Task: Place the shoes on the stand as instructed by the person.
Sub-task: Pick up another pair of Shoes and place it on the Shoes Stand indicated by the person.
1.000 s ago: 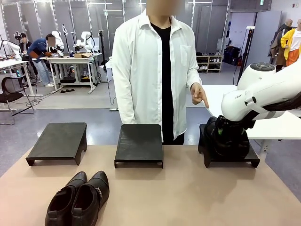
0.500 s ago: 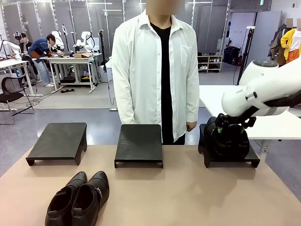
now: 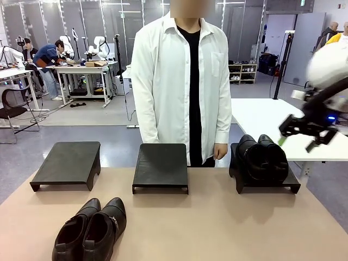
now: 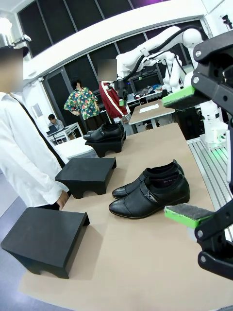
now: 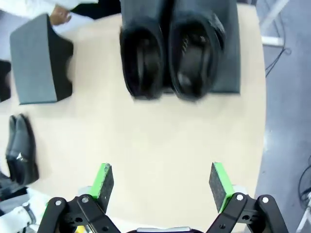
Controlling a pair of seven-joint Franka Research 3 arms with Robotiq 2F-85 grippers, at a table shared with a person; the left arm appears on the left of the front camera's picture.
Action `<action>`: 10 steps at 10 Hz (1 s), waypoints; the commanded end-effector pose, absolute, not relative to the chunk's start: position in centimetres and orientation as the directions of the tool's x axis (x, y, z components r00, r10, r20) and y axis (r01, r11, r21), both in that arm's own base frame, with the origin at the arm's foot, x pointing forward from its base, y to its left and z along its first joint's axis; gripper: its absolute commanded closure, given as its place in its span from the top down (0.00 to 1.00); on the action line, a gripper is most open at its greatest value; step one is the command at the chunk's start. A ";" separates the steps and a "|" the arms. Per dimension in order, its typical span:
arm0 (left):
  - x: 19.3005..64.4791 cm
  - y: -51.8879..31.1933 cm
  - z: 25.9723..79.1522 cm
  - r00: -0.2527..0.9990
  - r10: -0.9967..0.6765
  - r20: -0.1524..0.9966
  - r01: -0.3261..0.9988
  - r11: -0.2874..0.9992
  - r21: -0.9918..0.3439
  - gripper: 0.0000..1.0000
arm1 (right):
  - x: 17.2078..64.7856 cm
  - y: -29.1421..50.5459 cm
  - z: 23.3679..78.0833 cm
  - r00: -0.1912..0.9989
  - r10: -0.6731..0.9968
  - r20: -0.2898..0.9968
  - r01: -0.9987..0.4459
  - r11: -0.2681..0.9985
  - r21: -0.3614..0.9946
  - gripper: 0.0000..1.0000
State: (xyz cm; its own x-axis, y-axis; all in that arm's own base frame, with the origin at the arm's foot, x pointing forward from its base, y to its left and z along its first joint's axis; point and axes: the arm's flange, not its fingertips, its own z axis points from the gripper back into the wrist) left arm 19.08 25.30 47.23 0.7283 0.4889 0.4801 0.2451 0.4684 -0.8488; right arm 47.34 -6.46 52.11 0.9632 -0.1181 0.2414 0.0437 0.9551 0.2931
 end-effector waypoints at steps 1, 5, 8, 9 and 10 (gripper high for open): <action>19.0 25.3 47.3 0.727 0.485 0.485 0.254 0.466 -0.847 1.00 | 43.1 -11.7 51.4 0.969 -0.149 0.198 0.053 0.905 0.422 1.00; 19.0 25.3 47.3 0.727 0.485 0.485 0.254 0.466 -0.847 1.00 | 30.9 -23.0 47.5 0.963 -0.245 0.109 0.075 0.636 0.768 1.00; 19.0 25.3 47.3 0.727 0.485 0.485 0.254 0.466 -0.847 1.00 | 24.0 -28.8 41.0 0.954 -0.291 0.068 0.027 0.311 0.950 1.00; 19.0 25.3 47.3 0.727 0.485 0.485 0.254 0.466 -0.847 1.00 | 23.0 -29.7 38.6 0.953 -0.299 0.045 0.037 0.263 0.964 1.00; 19.0 25.3 47.3 0.727 0.485 0.485 0.254 0.466 -0.847 1.00 | 21.9 -30.5 36.4 0.945 -0.327 0.008 0.064 0.209 0.976 1.00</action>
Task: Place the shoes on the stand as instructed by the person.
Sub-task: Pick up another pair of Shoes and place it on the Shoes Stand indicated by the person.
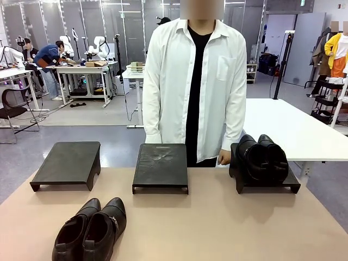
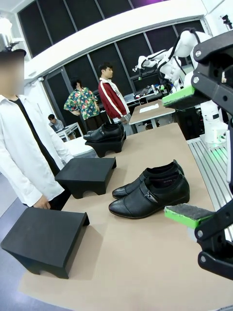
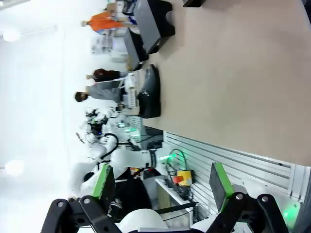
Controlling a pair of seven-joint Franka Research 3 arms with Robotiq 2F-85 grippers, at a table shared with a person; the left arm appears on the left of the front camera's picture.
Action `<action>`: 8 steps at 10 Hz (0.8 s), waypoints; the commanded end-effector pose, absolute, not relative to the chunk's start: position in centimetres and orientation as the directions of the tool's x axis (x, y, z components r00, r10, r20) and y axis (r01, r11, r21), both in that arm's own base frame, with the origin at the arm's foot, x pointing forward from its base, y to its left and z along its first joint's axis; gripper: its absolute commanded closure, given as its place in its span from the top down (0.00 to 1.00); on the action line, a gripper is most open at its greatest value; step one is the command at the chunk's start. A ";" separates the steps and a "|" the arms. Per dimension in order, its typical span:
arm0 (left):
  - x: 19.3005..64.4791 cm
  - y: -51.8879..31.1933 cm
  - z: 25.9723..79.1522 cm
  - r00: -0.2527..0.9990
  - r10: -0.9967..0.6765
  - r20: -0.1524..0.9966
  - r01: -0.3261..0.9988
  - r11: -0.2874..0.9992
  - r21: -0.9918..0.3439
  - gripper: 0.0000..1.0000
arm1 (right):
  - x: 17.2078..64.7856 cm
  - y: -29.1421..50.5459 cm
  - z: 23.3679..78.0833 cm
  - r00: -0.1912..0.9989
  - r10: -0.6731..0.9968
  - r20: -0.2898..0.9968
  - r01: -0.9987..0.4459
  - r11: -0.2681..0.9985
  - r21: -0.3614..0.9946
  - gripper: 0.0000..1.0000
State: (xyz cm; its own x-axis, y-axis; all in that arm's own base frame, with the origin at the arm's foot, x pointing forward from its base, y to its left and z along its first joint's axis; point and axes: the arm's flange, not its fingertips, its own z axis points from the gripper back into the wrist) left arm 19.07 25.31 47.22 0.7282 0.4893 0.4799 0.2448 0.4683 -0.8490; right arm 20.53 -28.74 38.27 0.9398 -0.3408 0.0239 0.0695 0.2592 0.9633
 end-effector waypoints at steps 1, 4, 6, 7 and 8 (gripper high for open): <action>19.0 25.3 47.3 0.727 0.485 0.485 0.254 0.466 -0.847 1.00 | 21.3 -30.9 35.3 0.939 -0.344 -0.001 0.067 0.182 0.981 1.00; 19.0 25.3 47.3 0.727 0.485 0.485 0.254 0.466 -0.847 1.00 | 20.2 -29.6 34.5 0.930 -0.366 -0.021 0.093 0.183 0.979 1.00; 19.0 25.3 47.3 0.727 0.485 0.485 0.254 0.466 -0.847 1.00 | 20.2 -29.6 34.5 0.930 -0.366 -0.021 0.093 0.183 0.979 1.00; 19.0 25.3 47.3 0.727 0.485 0.485 0.254 0.466 -0.847 1.00 | 20.2 -29.6 34.5 0.930 -0.366 -0.021 0.093 0.183 0.979 1.00; 19.0 25.3 47.3 0.727 0.485 0.485 0.254 0.466 -0.847 1.00 | 20.2 -29.6 34.5 0.930 -0.366 -0.021 0.093 0.183 0.979 1.00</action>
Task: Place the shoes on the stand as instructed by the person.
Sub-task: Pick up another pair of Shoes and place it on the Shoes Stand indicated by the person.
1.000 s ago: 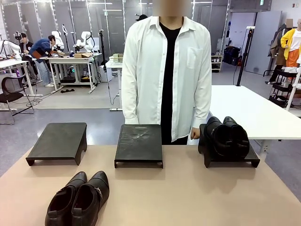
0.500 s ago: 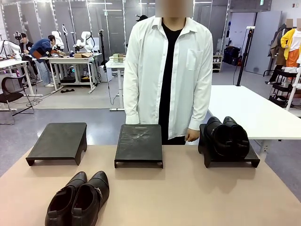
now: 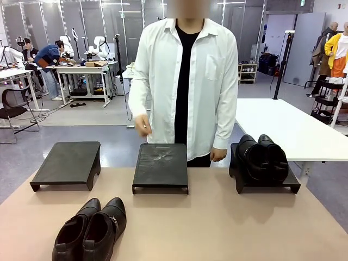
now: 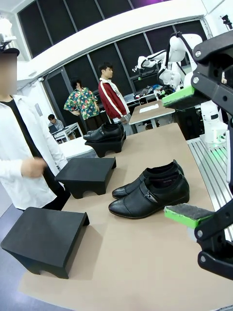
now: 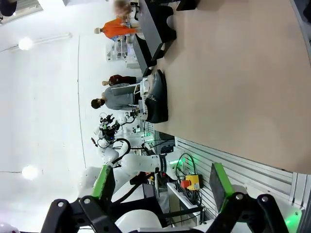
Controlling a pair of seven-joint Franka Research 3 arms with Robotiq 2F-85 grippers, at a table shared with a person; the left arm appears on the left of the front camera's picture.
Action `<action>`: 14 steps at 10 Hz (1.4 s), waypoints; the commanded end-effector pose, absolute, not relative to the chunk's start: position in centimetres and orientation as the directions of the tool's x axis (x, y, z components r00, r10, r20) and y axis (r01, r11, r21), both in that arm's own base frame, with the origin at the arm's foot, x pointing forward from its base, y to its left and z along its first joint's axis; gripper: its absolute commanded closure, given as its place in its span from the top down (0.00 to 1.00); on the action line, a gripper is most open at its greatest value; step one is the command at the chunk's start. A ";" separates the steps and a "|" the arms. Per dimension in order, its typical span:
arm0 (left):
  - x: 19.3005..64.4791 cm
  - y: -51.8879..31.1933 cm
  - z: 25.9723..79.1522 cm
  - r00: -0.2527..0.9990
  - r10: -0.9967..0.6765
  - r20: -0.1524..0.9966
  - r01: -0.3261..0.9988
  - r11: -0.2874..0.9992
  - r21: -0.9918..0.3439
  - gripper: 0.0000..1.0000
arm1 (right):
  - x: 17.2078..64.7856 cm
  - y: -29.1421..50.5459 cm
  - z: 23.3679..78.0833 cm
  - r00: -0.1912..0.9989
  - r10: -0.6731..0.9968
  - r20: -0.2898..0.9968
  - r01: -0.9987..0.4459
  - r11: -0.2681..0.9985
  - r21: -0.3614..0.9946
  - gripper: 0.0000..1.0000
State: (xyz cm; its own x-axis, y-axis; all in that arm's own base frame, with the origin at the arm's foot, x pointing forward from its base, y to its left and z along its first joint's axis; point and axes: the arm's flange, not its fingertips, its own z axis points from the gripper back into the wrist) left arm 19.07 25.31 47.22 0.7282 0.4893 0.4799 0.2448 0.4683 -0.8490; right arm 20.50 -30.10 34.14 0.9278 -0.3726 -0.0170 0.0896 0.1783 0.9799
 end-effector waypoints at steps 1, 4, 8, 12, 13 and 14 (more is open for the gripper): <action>19.0 25.3 47.3 0.727 0.485 0.485 0.254 0.466 -0.847 1.00 | 20.2 -29.6 34.5 0.930 -0.366 -0.021 0.093 0.183 0.979 1.00; 19.0 25.3 47.3 0.727 0.485 0.485 0.254 0.466 -0.847 1.00 | 20.2 -29.6 34.5 0.930 -0.366 -0.021 0.093 0.183 0.979 1.00; 19.0 25.3 47.3 0.727 0.485 0.485 0.254 0.466 -0.847 1.00 | 20.2 -29.6 34.5 0.930 -0.366 -0.021 0.093 0.183 0.979 1.00; 22.1 22.2 50.2 0.790 0.400 0.464 0.155 0.603 -0.783 1.00 | 20.2 -29.6 34.5 0.930 -0.366 -0.021 0.093 0.183 0.979 1.00; 23.1 20.6 50.9 0.812 0.367 0.453 0.137 0.634 -0.761 1.00 | 20.2 -29.6 34.5 0.930 -0.366 -0.021 0.093 0.183 0.979 1.00; 24.3 18.2 51.6 0.846 0.335 0.416 0.101 0.664 -0.741 1.00 | 20.2 -29.6 34.5 0.930 -0.366 -0.021 0.093 0.183 0.979 1.00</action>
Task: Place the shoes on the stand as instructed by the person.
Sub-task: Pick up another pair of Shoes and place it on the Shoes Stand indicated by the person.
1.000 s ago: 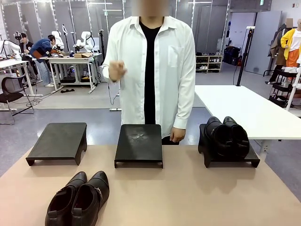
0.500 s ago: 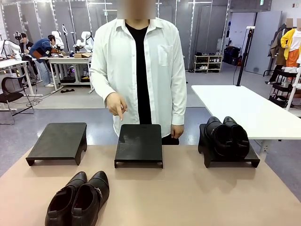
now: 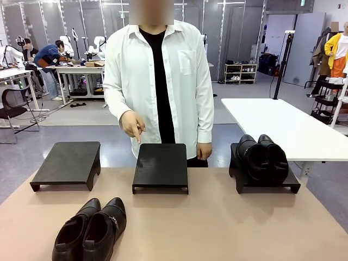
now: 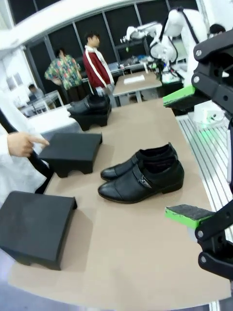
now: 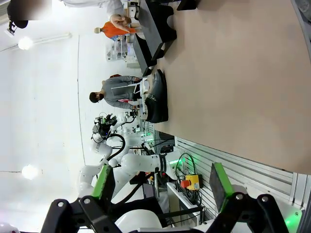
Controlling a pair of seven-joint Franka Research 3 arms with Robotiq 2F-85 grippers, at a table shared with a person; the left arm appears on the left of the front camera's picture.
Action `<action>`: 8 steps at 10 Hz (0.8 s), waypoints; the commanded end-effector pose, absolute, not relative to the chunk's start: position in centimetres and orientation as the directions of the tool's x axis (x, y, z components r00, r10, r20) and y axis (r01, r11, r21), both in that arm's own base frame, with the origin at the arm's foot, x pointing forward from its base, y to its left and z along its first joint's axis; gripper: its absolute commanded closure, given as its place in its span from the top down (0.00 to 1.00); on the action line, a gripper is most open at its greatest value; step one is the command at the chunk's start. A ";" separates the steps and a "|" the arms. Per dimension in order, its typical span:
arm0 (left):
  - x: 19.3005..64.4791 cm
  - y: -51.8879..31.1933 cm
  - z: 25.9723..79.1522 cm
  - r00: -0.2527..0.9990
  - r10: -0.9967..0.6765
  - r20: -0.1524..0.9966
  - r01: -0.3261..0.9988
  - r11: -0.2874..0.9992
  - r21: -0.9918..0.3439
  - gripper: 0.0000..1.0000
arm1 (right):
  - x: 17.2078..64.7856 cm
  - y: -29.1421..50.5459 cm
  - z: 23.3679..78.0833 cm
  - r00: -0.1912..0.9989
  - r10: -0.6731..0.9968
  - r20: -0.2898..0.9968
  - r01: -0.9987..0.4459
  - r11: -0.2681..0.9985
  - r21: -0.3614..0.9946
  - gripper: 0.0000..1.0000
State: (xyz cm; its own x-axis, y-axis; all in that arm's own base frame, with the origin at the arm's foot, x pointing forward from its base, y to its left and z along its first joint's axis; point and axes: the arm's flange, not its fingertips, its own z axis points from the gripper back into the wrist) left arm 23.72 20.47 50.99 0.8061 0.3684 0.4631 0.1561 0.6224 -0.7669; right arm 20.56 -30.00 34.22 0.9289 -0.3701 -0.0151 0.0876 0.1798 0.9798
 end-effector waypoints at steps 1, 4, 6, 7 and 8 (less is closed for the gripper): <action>25.3 15.7 52.2 0.872 0.285 0.397 0.092 0.703 -0.706 1.00 | 20.2 -29.6 34.5 0.930 -0.366 -0.021 0.093 0.183 0.979 1.00; 26.6 5.4 54.1 0.922 0.145 0.359 0.093 0.817 -0.569 1.00 | 20.2 -29.6 34.5 0.930 -0.366 -0.021 0.093 0.183 0.979 1.00; 26.8 -0.2 54.0 0.942 0.053 0.332 0.117 0.874 -0.472 1.00 | 20.2 -29.6 34.5 0.930 -0.366 -0.021 0.093 0.183 0.979 1.00; 26.9 -2.3 53.3 0.950 0.003 0.312 0.132 0.902 -0.412 1.00 | 20.2 -29.6 34.5 0.930 -0.366 -0.021 0.093 0.183 0.979 1.00; 27.3 -4.5 52.3 0.959 -0.042 0.280 0.148 0.918 -0.369 1.00 | 20.2 -29.6 34.5 0.930 -0.366 -0.021 0.093 0.183 0.979 1.00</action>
